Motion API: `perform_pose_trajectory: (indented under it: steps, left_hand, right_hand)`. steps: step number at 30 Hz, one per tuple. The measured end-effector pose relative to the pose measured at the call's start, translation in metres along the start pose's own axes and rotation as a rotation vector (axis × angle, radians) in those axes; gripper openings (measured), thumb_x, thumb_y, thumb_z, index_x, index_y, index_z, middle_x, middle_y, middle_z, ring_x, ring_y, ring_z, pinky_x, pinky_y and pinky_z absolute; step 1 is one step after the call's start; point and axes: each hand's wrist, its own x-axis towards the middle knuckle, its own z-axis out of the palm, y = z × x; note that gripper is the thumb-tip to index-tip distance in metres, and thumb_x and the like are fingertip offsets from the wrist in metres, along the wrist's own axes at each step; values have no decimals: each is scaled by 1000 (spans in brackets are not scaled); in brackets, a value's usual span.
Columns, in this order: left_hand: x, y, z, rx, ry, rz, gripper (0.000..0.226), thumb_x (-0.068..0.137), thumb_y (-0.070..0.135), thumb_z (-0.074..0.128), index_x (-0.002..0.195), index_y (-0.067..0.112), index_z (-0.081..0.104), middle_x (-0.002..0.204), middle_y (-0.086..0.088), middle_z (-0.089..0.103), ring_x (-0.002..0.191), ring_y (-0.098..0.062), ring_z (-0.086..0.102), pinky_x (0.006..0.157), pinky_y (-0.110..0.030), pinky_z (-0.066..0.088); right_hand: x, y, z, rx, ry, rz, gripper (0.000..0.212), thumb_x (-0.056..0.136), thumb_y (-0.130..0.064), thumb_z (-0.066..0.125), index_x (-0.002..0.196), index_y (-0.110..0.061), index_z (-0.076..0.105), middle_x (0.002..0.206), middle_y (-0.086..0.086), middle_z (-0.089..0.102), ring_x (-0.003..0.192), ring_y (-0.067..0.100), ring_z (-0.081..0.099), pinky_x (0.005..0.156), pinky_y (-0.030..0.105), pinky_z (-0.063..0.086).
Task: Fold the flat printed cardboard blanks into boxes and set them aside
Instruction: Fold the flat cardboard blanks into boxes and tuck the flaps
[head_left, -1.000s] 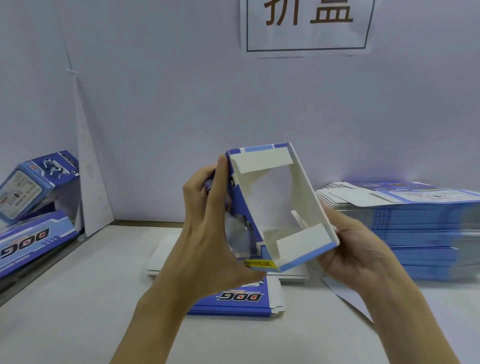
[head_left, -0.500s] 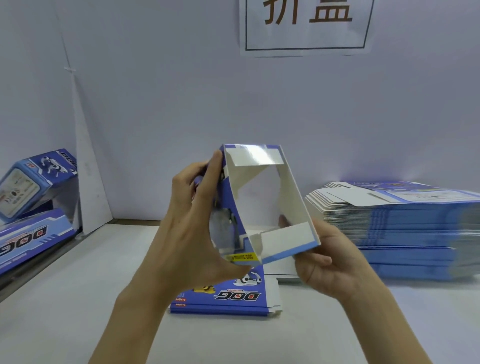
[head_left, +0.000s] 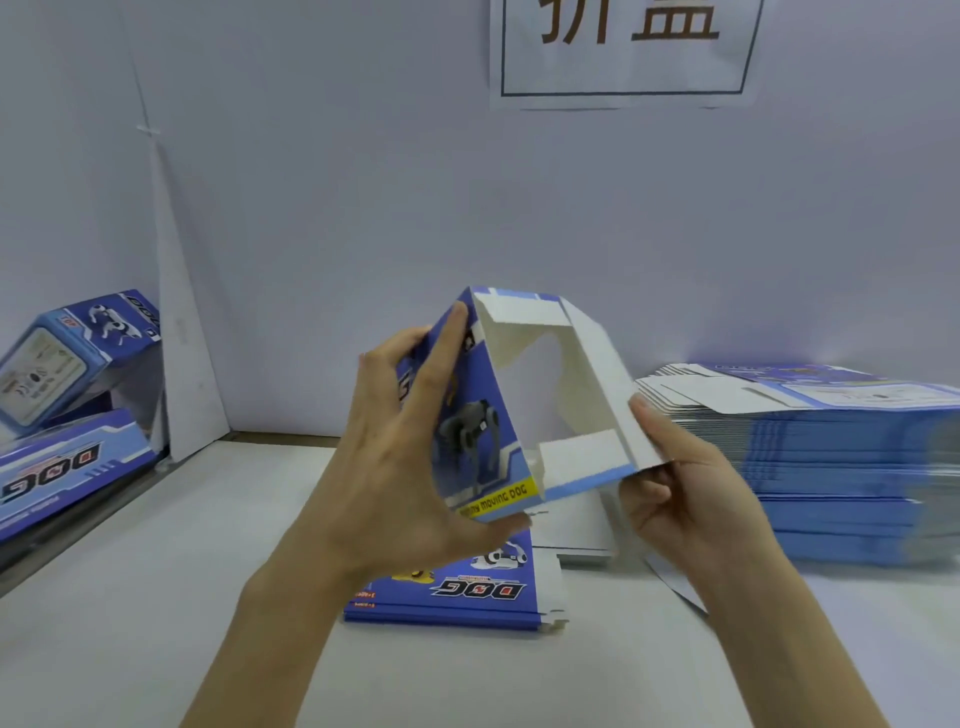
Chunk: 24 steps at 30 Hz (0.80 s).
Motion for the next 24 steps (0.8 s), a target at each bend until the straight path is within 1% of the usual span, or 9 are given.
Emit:
perform_pose_trajectory:
  steps: [2,4,5,7,9,12,17,22,24]
  left_hand:
    - [-2,-2,-7,6,-15,-54,128,51,63,76,154,32,5,141,-1,23,133,-25,35,107,-38,41]
    - [-2,-2,-10,28,-23,-82,123,52,66,74,153,37,11,139,5,23,131,-23,37,107,-54,37]
    - [-2,-1,-10,46,-30,-76,120,53,66,73,153,36,14,138,5,24,130,-22,38,107,-57,36]
    - [-2,1,-9,73,-45,-57,117,54,65,73,153,34,17,138,5,26,127,-23,39,104,-51,41]
    - [-3,1,-8,74,-53,-51,116,54,64,74,152,35,18,139,5,26,127,-18,39,100,-44,45]
    - [-4,0,-8,71,-49,-49,118,54,62,77,152,37,17,140,6,26,127,-14,39,98,-40,48]
    - [-4,0,-8,18,-26,-65,121,52,62,79,151,42,14,140,7,24,127,-18,42,93,-41,52]
    - [-3,3,-8,53,-9,-28,120,52,62,77,152,34,17,139,6,23,124,-18,41,95,-38,51]
    - [-3,4,-6,78,-10,1,120,52,57,80,152,29,21,141,5,24,125,-17,40,95,-34,50]
  right_hand:
    - [-3,-3,-2,-189,30,-193,13,71,-21,69,82,-18,63,58,-5,60,40,3,51,31,14,36]
    - [-6,-4,-5,-368,72,-349,15,81,-15,71,95,-19,67,73,-3,67,53,7,61,37,19,45]
    - [-8,-4,-6,-429,101,-423,20,85,-13,69,104,-20,67,81,-3,70,60,9,65,41,22,49]
    - [-10,-3,-5,-468,159,-534,33,88,-12,68,118,-25,65,96,-5,71,72,8,69,45,28,54]
    - [-11,-3,-3,-457,188,-602,42,88,-11,69,124,-30,62,102,-5,68,74,6,69,46,30,55]
    - [-11,-4,-1,-462,188,-658,42,88,-8,69,123,-30,63,99,-10,69,73,3,68,48,27,56]
    - [-14,-6,1,-517,164,-797,45,85,-7,72,118,-36,65,89,-24,72,78,-2,67,59,15,53]
    - [-12,-3,0,-487,136,-861,45,84,-4,71,113,-39,67,103,-15,73,85,-2,66,66,13,53]
    - [-11,-2,0,-506,119,-888,39,87,-2,68,110,-34,69,100,-19,74,84,-6,65,70,11,51]
